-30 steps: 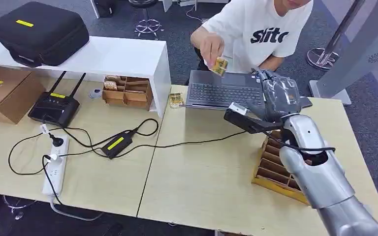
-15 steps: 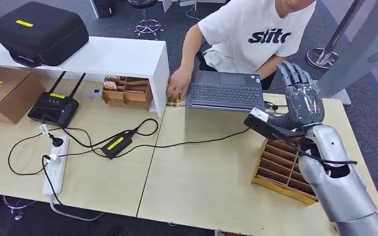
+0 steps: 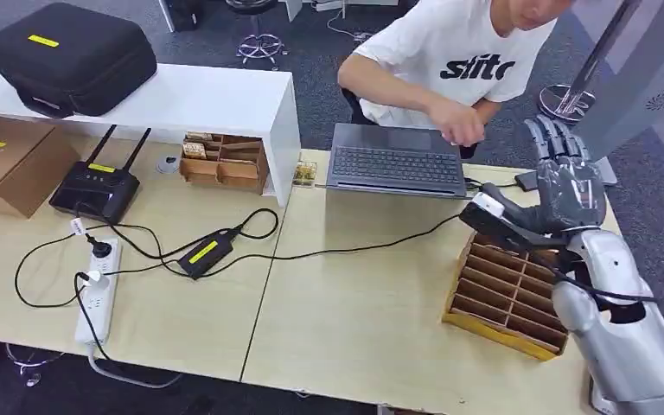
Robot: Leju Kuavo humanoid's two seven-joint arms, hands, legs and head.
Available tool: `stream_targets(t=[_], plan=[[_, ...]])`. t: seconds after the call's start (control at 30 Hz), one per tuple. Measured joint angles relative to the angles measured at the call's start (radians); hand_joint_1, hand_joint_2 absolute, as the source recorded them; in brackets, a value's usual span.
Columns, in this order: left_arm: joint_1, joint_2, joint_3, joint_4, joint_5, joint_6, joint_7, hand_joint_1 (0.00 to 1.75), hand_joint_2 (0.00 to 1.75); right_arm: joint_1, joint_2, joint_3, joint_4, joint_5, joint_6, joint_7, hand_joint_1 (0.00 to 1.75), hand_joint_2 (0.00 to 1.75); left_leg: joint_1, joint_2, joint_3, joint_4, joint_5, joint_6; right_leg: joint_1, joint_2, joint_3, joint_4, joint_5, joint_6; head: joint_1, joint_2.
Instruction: Pass the card to the sensor for recognition and then transmit it.
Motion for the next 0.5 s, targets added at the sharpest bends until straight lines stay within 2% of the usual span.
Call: stream_targets(t=[0.13,0.17,0.5], plan=[[0.000,0.000,0.001,0.000,0.000,0.001,0.000,0.00,1.75,0.027,-0.019,-0.029,0.021,0.000,0.009,-0.005,0.00,0.00,0.000,0.000,0.000,0.000,0.000,0.000,0.000,0.000,0.000,0.000,0.000,0.000,0.000,0.000],[0.000,0.000,0.001,0.000,0.000,0.001,0.000,0.00,1.75,0.034,-0.024,-0.034,0.027,0.000,0.010,-0.007,0.00,1.75,0.000,0.000,0.000,0.000,0.000,0.000,0.000,0.000,0.000,0.000,0.000,0.000,0.000,0.000],[0.000,0.000,0.006,0.000,0.000,0.003,-0.003,0.00,1.75,0.069,-0.039,-0.068,0.065,0.019,0.015,-0.014,0.00,1.75,0.000,0.000,0.000,0.000,0.000,0.000,0.000,0.000,0.000,0.000,0.000,0.000,0.000,0.000]])
